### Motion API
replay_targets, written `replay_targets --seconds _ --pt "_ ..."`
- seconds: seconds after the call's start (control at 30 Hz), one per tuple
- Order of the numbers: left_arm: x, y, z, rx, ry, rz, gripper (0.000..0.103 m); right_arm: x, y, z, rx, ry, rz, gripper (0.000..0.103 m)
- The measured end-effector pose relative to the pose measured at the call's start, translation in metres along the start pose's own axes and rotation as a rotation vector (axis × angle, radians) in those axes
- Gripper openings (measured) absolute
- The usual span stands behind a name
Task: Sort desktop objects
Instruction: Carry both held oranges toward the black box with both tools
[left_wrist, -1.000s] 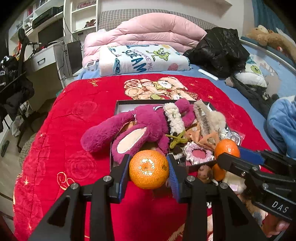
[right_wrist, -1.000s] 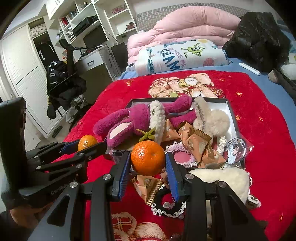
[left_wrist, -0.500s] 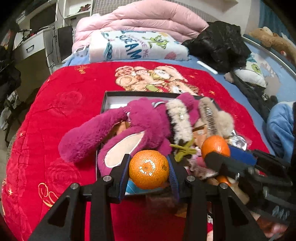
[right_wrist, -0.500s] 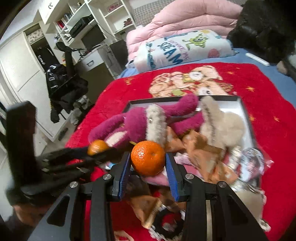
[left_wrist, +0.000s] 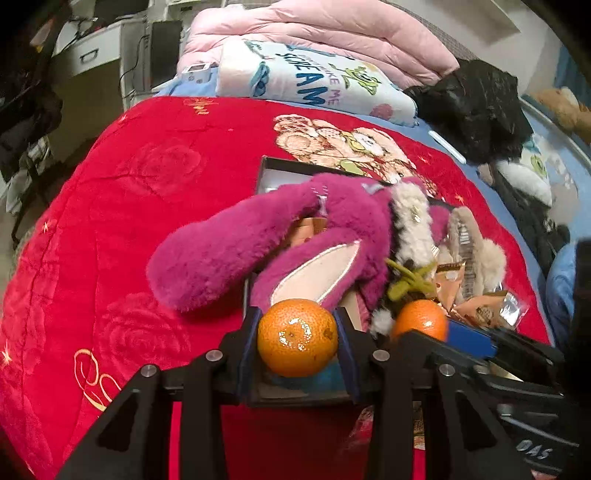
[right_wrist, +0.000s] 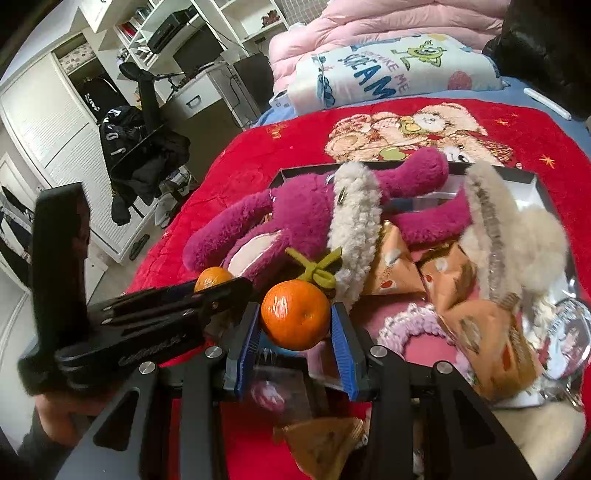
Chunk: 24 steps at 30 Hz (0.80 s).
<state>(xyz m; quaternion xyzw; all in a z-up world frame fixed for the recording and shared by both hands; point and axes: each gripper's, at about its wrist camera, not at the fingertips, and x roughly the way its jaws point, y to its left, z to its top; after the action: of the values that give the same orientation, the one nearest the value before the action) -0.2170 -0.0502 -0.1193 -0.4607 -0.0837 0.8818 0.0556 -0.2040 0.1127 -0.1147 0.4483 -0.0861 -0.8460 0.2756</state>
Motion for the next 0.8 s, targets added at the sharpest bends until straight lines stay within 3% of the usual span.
replay_targets --seconds 0.13,0.37,0.6,0.8 --pt "0.003 0.007 0.000 -0.041 -0.002 -0.031 0.039 0.016 0.000 0.004 0.014 0.007 -0.013 0.037" --pt "0.007 -0.007 -0.002 0.007 0.001 -0.030 0.039 0.024 -0.013 -0.011 0.039 0.013 -0.010 0.037" --pt "0.015 -0.019 -0.008 0.048 0.022 -0.017 0.039 0.017 -0.020 -0.011 0.010 0.009 -0.102 0.037" --pt "0.017 -0.020 -0.009 0.051 0.027 -0.011 0.039 0.017 -0.025 -0.013 0.030 0.017 -0.100 0.037"
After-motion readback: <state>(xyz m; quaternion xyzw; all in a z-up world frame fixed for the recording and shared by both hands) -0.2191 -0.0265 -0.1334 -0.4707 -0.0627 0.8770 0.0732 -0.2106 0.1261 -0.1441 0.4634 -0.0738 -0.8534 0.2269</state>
